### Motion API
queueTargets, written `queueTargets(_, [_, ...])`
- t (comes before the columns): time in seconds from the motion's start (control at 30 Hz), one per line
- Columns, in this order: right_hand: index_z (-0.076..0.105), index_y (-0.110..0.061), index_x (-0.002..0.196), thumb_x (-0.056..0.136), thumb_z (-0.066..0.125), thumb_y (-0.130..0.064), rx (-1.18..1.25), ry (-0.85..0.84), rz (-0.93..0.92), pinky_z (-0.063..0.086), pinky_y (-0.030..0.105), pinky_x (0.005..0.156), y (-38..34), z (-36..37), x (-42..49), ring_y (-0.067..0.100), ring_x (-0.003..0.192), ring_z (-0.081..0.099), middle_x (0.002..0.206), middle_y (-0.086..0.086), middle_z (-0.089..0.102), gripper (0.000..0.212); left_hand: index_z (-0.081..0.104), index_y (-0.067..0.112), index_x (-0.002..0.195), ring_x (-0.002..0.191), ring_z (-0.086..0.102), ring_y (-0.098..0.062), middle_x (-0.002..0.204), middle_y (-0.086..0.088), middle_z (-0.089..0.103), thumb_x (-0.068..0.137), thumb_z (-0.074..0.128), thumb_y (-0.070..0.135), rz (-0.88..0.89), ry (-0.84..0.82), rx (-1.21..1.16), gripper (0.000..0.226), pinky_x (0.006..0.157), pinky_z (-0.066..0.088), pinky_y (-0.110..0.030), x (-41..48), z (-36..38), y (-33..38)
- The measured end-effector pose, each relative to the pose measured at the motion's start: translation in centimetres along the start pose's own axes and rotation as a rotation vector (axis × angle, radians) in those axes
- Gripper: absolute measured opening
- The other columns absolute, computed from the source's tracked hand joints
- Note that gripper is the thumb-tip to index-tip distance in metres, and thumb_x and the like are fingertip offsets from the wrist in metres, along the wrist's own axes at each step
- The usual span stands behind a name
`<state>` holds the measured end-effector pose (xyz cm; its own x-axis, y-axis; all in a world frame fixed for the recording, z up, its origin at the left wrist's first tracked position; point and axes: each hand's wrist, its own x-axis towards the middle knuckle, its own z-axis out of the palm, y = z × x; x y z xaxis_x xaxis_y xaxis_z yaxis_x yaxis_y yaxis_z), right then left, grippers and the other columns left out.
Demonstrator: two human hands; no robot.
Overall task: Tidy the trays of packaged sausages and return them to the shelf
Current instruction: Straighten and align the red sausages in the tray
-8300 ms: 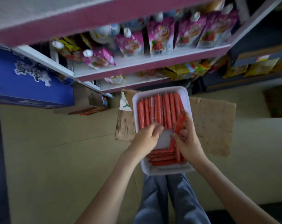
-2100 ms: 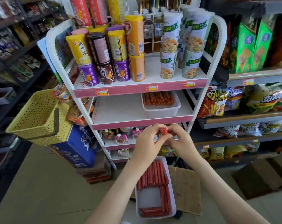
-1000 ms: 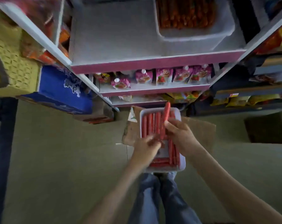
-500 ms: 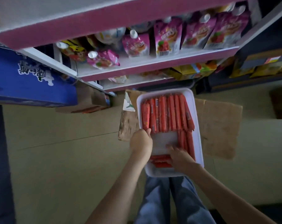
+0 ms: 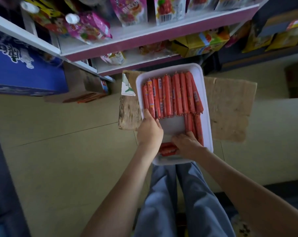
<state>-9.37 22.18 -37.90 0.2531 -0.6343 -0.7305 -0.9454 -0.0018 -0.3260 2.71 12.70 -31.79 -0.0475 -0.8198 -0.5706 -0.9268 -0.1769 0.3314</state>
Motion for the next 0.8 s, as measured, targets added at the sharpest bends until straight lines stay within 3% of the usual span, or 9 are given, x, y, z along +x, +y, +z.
queueTargets(0.07, [0.051,-0.018,0.125,0.098,0.045,-0.031,0.157,0.031,-0.031,0.024,0.031,0.098,-0.1,-0.4,-0.6,0.019,0.118,0.048,0.122,0.000,0.057,0.031,0.038,0.010,0.137,0.094,0.061,-0.023,0.105,-0.007,0.063,0.098,0.043,0.017,0.059,-0.012,-0.062,0.040,0.068,0.041,-0.026,-0.9,-0.8,-0.9])
queueTargets(0.17, [0.059,-0.011,0.125,0.096,0.053,-0.012,0.681,0.202,0.040,0.031,0.015,0.084,-0.7,-2.3,-2.3,0.013,0.101,0.051,0.114,0.003,0.059,0.029,0.051,0.017,0.130,0.102,0.058,-0.011,0.113,0.002,0.063,0.099,0.045,0.020,0.089,-0.160,-0.245,0.032,0.076,0.036,-0.014,-2.3,-2.5,-1.7])
queueTargets(0.23, [0.059,-0.009,0.124,0.095,0.053,-0.007,0.801,0.321,0.072,0.030,0.011,0.078,-1.2,-4.4,-4.1,0.009,0.097,0.049,0.109,-0.002,0.058,0.030,0.057,0.021,0.123,0.099,0.056,-0.003,0.110,0.008,0.063,0.098,0.049,0.028,0.116,-0.276,-0.347,0.028,0.075,0.037,-0.007,-3.7,-4.1,-1.1])
queueTargets(0.3, [0.059,-0.011,0.124,0.094,0.054,-0.007,0.824,0.358,0.053,0.032,0.007,0.073,-1.8,-7.1,-6.5,0.008,0.095,0.051,0.106,-0.007,0.057,0.031,0.061,0.022,0.113,0.090,0.060,0.001,0.100,0.012,0.066,0.094,0.057,0.028,0.183,-0.295,-0.373,0.021,0.074,0.041,-0.003,-5.3,-5.5,0.2])
queueTargets(0.37, [0.058,-0.014,0.127,0.095,0.053,-0.010,0.817,0.371,0.022,0.037,0.003,0.079,-2.4,-10.5,-9.2,0.006,0.097,0.052,0.110,-0.011,0.056,0.032,0.062,0.022,0.102,0.080,0.065,0.000,0.091,0.009,0.069,0.092,0.060,0.021,0.196,-0.245,-0.458,0.010,0.074,0.049,-0.012,-6.5,-7.5,1.9])
queueTargets(0.5, [0.056,-0.017,0.132,0.096,0.054,-0.017,0.799,0.451,0.037,0.042,0.016,0.088,-3.8,-17.5,-15.5,0.010,0.104,0.055,0.117,-0.006,0.058,0.035,0.061,0.029,0.097,0.082,0.061,0.009,0.090,0.017,0.066,0.092,0.060,0.028,0.241,-0.176,-0.637,0.005,0.076,0.049,-0.014,-9.7,-13.5,5.9])
queueTargets(0.63, [0.062,-0.024,0.120,0.096,0.055,-0.016,0.709,0.610,-0.016,0.039,0.007,0.074,-5.2,-23.1,-21.3,0.007,0.094,0.060,0.102,-0.009,0.064,0.026,0.064,0.031,0.096,0.093,0.064,-0.002,0.096,0.011,0.068,0.092,0.061,0.024,0.358,-0.103,-0.866,0.008,0.085,0.051,-0.025,-13.8,-19.6,9.6])
queueTargets(0.73, [0.062,-0.019,0.122,0.093,0.060,-0.014,0.709,0.716,-0.063,0.047,0.019,0.087,-6.2,-26.6,-24.8,0.004,0.097,0.060,0.104,-0.014,0.063,0.030,0.064,0.021,0.093,0.095,0.066,-0.013,0.097,0.000,0.070,0.091,0.061,0.014,0.452,-0.052,-0.991,0.008,0.086,0.053,-0.028,-16.7,-23.1,11.9])
queueTargets(0.8, [0.061,-0.014,0.124,0.089,0.065,-0.014,0.671,0.762,-0.115,0.046,0.012,0.085,-6.6,-28.4,-26.4,0.008,0.098,0.062,0.105,-0.011,0.063,0.035,0.062,0.016,0.090,0.092,0.067,-0.019,0.093,-0.006,0.069,0.091,0.059,0.008,0.450,-0.053,-1.129,0.009,0.082,0.055,-0.029,-18.2,-25.1,12.8])
